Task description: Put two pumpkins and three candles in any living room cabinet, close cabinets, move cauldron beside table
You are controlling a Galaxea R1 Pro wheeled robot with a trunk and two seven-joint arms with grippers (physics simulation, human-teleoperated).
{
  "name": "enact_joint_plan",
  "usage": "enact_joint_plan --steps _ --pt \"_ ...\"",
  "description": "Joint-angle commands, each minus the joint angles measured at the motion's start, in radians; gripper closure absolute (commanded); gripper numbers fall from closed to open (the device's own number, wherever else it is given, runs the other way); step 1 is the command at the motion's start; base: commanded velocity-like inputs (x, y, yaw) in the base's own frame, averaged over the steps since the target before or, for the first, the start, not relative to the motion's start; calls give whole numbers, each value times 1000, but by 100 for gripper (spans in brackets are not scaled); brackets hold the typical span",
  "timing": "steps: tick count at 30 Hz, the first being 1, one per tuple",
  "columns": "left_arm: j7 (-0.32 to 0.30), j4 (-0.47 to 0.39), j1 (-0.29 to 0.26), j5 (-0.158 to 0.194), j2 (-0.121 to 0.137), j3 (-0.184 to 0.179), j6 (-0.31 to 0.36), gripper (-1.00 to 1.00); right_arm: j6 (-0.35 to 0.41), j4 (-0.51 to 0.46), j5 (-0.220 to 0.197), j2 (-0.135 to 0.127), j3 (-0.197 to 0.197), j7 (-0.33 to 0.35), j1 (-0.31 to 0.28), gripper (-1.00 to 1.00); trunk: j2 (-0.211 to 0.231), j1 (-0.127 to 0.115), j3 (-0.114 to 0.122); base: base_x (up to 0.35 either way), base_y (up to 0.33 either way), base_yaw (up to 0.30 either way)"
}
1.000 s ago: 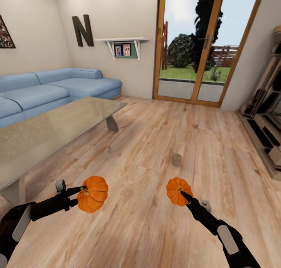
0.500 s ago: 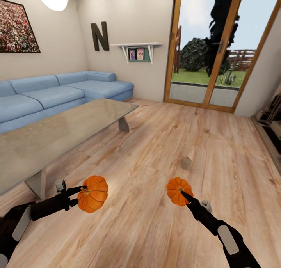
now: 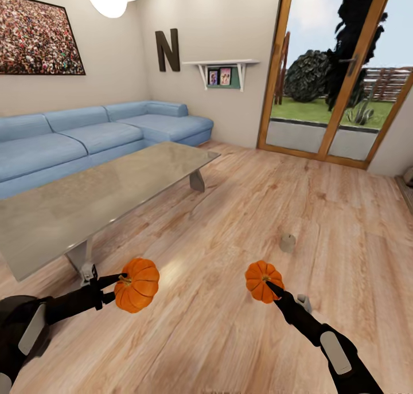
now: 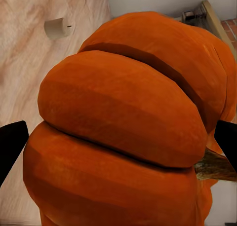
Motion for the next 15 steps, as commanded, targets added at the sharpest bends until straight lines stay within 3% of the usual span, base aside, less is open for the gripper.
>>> enact_joint_plan --steps 1,15 --pt "1 0 0 0 0 0 0 100 0 0 -1 0 0 -1 0 100 7 -4 2 -252 0 190" --pt "1 0 0 0 0 -1 -1 100 0 0 -2 -1 -1 -2 0 100 105 -58 26 -37 0 190"
